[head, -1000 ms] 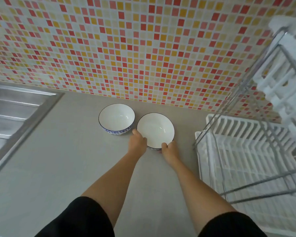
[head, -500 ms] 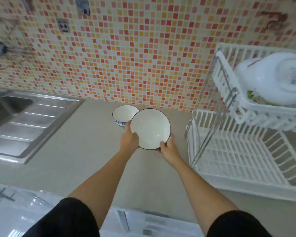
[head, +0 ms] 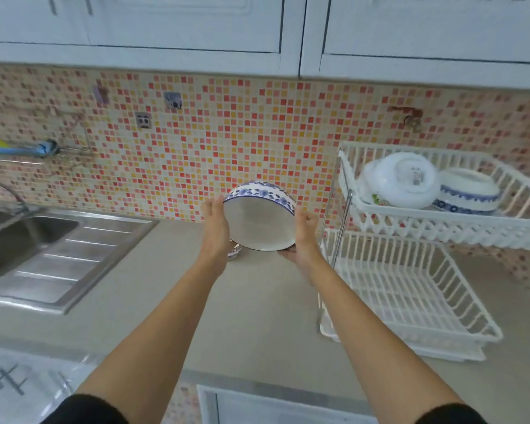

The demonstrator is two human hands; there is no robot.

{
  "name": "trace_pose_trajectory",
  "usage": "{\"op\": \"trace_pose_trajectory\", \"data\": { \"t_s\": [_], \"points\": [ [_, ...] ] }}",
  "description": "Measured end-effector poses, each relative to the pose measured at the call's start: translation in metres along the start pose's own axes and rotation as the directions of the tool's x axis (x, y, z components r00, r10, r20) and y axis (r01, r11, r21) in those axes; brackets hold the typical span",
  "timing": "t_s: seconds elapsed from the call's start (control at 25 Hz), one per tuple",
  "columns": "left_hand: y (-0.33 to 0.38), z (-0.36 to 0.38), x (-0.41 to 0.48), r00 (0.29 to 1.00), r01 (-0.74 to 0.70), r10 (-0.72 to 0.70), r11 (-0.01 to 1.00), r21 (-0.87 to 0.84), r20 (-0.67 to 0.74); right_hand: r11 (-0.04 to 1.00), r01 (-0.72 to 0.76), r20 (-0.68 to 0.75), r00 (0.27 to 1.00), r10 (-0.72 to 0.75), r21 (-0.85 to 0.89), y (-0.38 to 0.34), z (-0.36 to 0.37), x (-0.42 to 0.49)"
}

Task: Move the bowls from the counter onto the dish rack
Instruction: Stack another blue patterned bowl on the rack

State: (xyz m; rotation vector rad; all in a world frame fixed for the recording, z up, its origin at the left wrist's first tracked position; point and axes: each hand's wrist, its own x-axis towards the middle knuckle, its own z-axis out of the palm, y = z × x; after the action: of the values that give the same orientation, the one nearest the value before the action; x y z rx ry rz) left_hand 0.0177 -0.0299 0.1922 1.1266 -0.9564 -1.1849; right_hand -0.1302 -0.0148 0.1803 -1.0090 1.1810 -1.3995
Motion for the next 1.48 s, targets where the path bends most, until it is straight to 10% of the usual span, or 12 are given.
{"op": "trace_pose_trajectory", "data": {
  "t_s": [0.52,0.8,1.04,1.48],
  "points": [
    [0.111,0.193,-0.046,0.817,-0.490,0.446,0.871,0.030,0.365,0.804,0.556,0.253,0.826,-0.505,-0.211,-0.190,-0.193,-0.009],
    [0.078,0.337,-0.055,0.643,-0.630,0.316,0.737,0.246,0.698,0.646,0.651,0.267,0.756,-0.597,-0.398,-0.216,-0.352,0.006],
    [0.058,0.409,-0.034,0.657,-0.598,0.187,0.720,0.353,0.731,0.613,0.579,0.314,0.812,-0.491,-0.537,-0.219,-0.436,0.044],
    [0.055,0.448,-0.012,0.695,-0.664,-0.018,0.367,0.651,0.719,0.526,0.432,0.320,0.901,-0.294,-0.733,-0.197,-0.462,0.102]
  ]
}}
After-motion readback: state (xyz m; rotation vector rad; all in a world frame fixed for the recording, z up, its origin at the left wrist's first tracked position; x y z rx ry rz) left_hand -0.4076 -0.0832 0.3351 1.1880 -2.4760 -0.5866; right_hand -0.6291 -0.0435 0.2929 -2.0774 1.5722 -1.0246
